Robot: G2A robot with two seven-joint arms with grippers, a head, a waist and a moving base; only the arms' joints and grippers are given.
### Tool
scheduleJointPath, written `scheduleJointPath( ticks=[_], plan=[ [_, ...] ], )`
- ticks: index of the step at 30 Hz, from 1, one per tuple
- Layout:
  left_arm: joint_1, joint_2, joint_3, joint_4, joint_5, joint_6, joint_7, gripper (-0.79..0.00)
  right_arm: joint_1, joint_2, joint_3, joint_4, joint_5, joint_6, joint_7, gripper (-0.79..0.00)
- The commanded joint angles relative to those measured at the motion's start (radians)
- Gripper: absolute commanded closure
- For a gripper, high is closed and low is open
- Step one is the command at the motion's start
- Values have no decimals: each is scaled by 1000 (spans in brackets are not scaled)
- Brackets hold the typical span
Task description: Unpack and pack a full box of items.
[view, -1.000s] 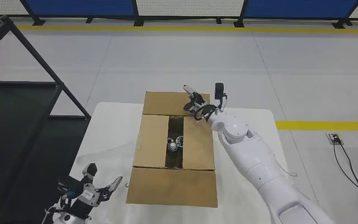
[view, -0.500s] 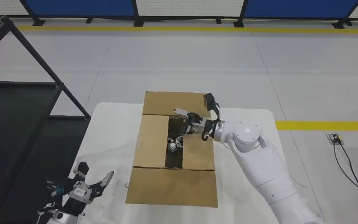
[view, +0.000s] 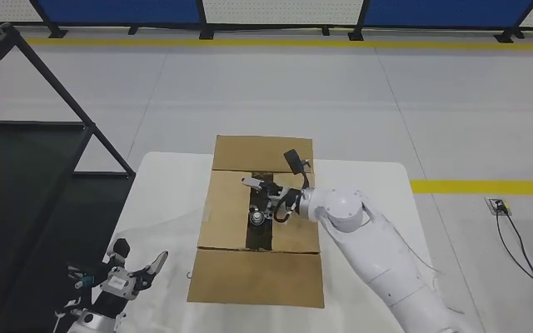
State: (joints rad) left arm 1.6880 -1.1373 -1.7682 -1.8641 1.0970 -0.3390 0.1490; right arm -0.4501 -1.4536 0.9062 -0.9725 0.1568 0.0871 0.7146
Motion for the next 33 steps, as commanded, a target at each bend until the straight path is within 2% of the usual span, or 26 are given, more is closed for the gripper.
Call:
scheduleJointPath(
  ticks=[1,16,23,33],
  plan=[
    [4,0,-1,-3,3,-1,3,-785,17,-10,-16,27,7,1,-8,-785],
    [16,-4,-5,-8,5,-4,19,-785,139,-90,-73,240,150,-101,68,-785],
    [28,-6,-19,-11,2,-7,34,-785,153,-107,-56,236,218,-146,101,-785],
    [73,-8,-85,-20,-36,-7,78,-785,178,-149,-97,166,229,-139,42,-785]
  ],
)
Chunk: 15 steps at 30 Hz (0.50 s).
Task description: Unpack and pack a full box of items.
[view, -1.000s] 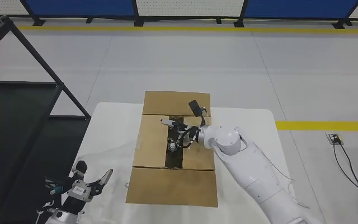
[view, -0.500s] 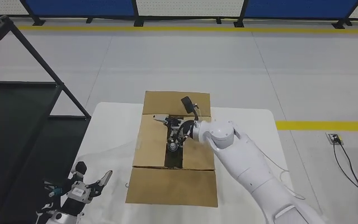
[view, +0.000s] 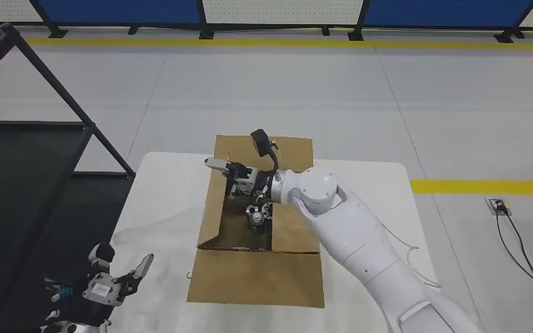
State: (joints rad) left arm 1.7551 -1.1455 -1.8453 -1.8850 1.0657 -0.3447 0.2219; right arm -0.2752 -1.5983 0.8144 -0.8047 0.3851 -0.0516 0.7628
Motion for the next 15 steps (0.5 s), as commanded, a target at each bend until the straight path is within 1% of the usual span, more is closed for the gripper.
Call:
scheduleJointPath(
  ticks=[1,8,15],
  plan=[
    [12,-1,-16,2,-10,-2,10,-785,8,-10,-13,-1,-1,0,-13,-785],
    [46,-3,-66,14,-42,-12,40,-785,49,-59,-70,26,-5,-2,-57,-785],
    [76,-8,-99,7,-55,-26,80,-785,88,-120,-128,98,-7,-2,-134,-785]
  ],
)
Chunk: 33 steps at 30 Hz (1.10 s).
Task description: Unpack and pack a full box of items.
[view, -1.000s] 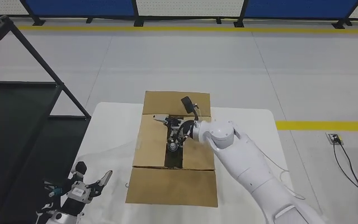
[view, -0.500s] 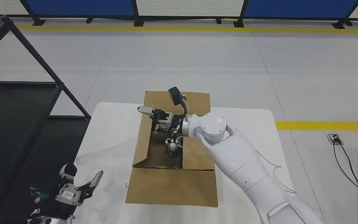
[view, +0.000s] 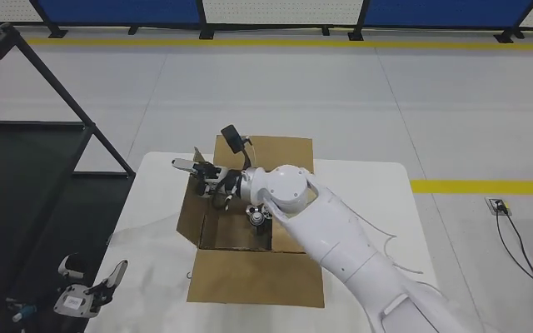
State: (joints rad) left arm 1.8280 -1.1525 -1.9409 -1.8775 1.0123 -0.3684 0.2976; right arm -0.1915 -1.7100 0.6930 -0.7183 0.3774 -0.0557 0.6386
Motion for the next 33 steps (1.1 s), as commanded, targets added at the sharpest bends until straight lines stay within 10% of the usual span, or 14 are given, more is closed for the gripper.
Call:
scheduleJointPath(
  ticks=[1,33],
  plan=[
    [5,-1,-6,-2,-2,-5,7,-785,9,-18,-17,24,0,2,-23,-785],
    [-16,-12,15,-50,-36,41,-56,-785,15,-95,-42,115,-10,31,-64,-785]
  ],
)
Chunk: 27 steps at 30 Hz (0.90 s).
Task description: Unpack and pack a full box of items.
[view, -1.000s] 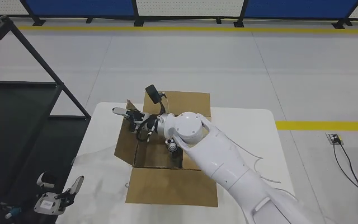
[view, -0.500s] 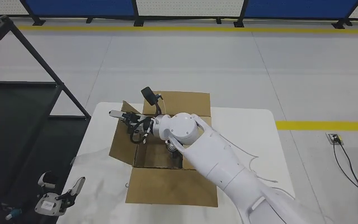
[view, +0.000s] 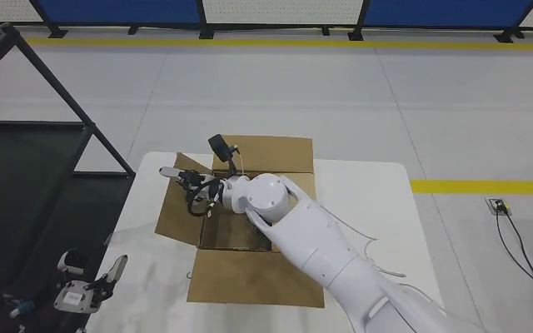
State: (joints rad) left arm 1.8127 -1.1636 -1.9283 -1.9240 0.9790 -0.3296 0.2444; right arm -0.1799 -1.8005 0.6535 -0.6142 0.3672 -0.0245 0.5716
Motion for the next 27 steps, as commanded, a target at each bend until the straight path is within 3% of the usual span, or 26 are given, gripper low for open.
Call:
scheduleJointPath(
  ticks=[1,14,20,27],
  plan=[
    [-2,-1,4,-8,-4,5,-6,-785,7,-11,-6,25,0,2,7,-785],
    [-119,-8,80,14,-7,99,-115,-785,38,-82,-15,177,2,-45,8,-785],
    [-201,-10,134,63,26,150,-161,-785,45,-101,-5,217,-1,-72,17,-785],
    [-238,-13,169,108,45,158,-184,-785,45,-110,10,232,-21,-126,17,-785]
  ],
)
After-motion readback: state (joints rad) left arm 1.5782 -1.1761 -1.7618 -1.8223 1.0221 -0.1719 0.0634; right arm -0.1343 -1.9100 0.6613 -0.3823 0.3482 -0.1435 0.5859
